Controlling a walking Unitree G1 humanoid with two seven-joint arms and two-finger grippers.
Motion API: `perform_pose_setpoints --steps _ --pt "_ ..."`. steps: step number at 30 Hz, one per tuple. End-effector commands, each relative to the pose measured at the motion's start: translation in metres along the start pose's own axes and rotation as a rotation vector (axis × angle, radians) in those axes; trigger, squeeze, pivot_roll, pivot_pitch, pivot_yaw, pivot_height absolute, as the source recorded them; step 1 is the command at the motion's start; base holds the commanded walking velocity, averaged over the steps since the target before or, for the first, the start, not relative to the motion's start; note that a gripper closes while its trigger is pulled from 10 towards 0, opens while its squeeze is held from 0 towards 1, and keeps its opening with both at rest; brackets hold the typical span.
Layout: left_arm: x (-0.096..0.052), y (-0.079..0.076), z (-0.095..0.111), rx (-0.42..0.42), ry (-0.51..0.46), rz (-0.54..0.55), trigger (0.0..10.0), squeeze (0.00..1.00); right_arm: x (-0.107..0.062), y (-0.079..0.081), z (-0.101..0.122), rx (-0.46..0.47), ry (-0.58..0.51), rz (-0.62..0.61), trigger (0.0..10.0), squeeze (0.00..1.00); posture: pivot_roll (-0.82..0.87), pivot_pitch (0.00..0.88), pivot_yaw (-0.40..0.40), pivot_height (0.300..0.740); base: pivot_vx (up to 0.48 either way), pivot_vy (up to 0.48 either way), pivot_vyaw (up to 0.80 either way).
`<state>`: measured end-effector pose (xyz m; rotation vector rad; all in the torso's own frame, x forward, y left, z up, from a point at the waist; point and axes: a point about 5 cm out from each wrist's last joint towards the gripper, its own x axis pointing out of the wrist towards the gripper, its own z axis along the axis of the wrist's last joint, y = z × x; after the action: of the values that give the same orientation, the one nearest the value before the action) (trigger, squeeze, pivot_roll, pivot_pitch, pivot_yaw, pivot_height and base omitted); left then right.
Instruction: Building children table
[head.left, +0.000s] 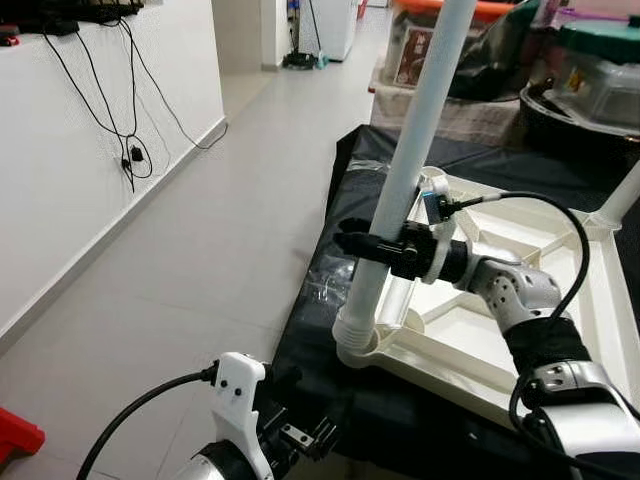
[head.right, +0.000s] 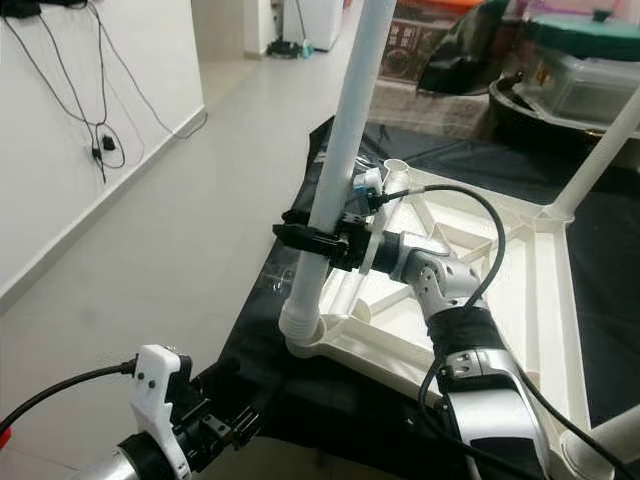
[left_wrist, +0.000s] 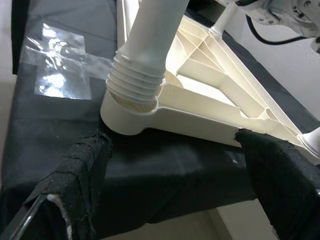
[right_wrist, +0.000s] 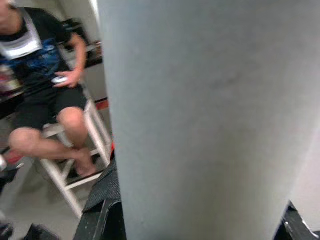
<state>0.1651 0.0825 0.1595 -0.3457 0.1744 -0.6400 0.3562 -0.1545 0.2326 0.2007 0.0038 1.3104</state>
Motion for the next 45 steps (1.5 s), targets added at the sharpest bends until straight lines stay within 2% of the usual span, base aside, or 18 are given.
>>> perform_pose_setpoints --steps 1,5,12,15,17,18,20,30,31,33,34,38,39,41,42,43,44,45 --pt "-0.004 -0.005 -0.001 -0.013 0.022 -0.007 10.0 0.0 -0.003 -0.001 -0.008 -0.007 0.059 0.016 10.0 0.0 0.11 0.209 -0.065 0.74 0.0 0.0 0.0" --pt "-0.005 -0.005 0.0 -0.014 0.024 -0.001 10.0 0.0 -0.002 -0.001 -0.01 -0.016 0.075 0.037 10.0 0.0 0.11 0.218 -0.064 0.74 0.0 0.0 0.0" --pt "-0.007 -0.005 0.001 -0.005 0.029 0.009 10.0 0.0 0.006 0.009 -0.024 -0.088 0.184 0.126 10.0 0.0 0.11 0.225 -0.061 0.74 0.0 0.0 0.0" --pt "-0.006 -0.005 0.002 -0.004 0.032 0.013 10.0 0.0 0.011 0.013 -0.027 -0.147 0.219 0.153 10.0 0.0 0.11 0.223 -0.062 0.74 0.0 0.0 0.0" --pt "-0.005 -0.004 0.002 -0.002 0.033 0.018 10.0 0.0 0.018 0.018 -0.03 -0.24 0.289 0.172 10.0 0.0 0.1 0.215 -0.061 0.74 0.0 0.0 0.0" --pt "-0.005 -0.004 0.002 -0.002 0.033 0.018 10.0 0.0 0.018 0.018 -0.03 -0.24 0.289 0.172 10.0 0.0 0.1 0.215 -0.061 0.74 0.0 0.0 0.0" --pt "-0.003 -0.001 0.001 0.003 0.031 0.02 10.0 0.0 0.027 0.022 -0.032 -0.299 0.339 0.164 10.0 0.0 0.09 0.206 -0.061 0.74 0.0 0.0 0.0" --pt "0.001 0.002 0.001 0.012 0.023 0.025 10.0 0.0 0.032 0.016 -0.035 -0.29 0.308 0.01 10.0 0.0 0.09 0.185 -0.067 0.74 0.0 0.0 0.0" --pt "0.003 0.004 0.001 0.015 0.022 0.027 10.0 0.0 0.029 0.009 -0.039 -0.269 0.298 -0.133 10.0 0.0 0.09 0.177 -0.069 0.74 0.0 0.0 0.0" --pt "0.004 0.005 0.001 0.015 0.018 0.028 10.0 0.0 0.027 0.005 -0.04 -0.265 0.286 -0.228 10.0 0.0 0.08 0.174 -0.069 0.74 0.0 0.0 0.0" --pt "0.004 0.005 0.001 0.015 0.018 0.028 10.0 0.0 0.027 0.005 -0.04 -0.265 0.286 -0.228 10.0 0.0 0.08 0.174 -0.069 0.74 0.0 0.0 0.0" --pt "0.008 0.01 0.003 0.022 0.003 0.039 10.0 0.0 0.015 -0.013 -0.041 -0.229 0.225 -0.731 10.0 0.0 0.07 0.163 -0.064 0.74 0.0 0.0 0.0" --pt "0.008 0.01 0.003 0.022 0.003 0.039 10.0 0.0 0.015 -0.013 -0.041 -0.229 0.225 -0.731 10.0 0.0 0.07 0.163 -0.064 0.74 0.0 0.0 0.0" --pt "0.012 0.016 0.006 0.031 -0.016 0.061 10.0 0.0 -0.005 -0.012 -0.043 -0.214 0.144 -1.173 10.0 0.0 0.06 0.145 -0.056 0.74 0.0 0.0 0.0" --pt "0.012 0.016 0.006 0.031 -0.016 0.061 10.0 0.0 -0.005 -0.012 -0.043 -0.214 0.144 -1.173 10.0 0.0 0.06 0.145 -0.056 0.74 0.0 0.0 0.0" --pt "0.013 0.019 0.007 0.035 -0.022 0.069 10.0 0.0 -0.013 -0.007 -0.045 -0.202 0.116 -1.314 10.0 0.0 0.06 0.141 -0.054 0.74 0.0 0.0 0.0" --pt "0.013 0.019 0.007 0.035 -0.022 0.069 10.0 0.0 -0.013 -0.007 -0.045 -0.202 0.116 -1.314 10.0 0.0 0.06 0.141 -0.054 0.74 0.0 0.0 0.0" --pt "0.015 0.023 0.008 0.043 -0.031 0.082 10.0 0.0 -0.017 0.002 -0.045 -0.222 0.08 -1.466 10.0 0.0 0.07 0.131 -0.054 0.74 0.0 0.0 0.0"
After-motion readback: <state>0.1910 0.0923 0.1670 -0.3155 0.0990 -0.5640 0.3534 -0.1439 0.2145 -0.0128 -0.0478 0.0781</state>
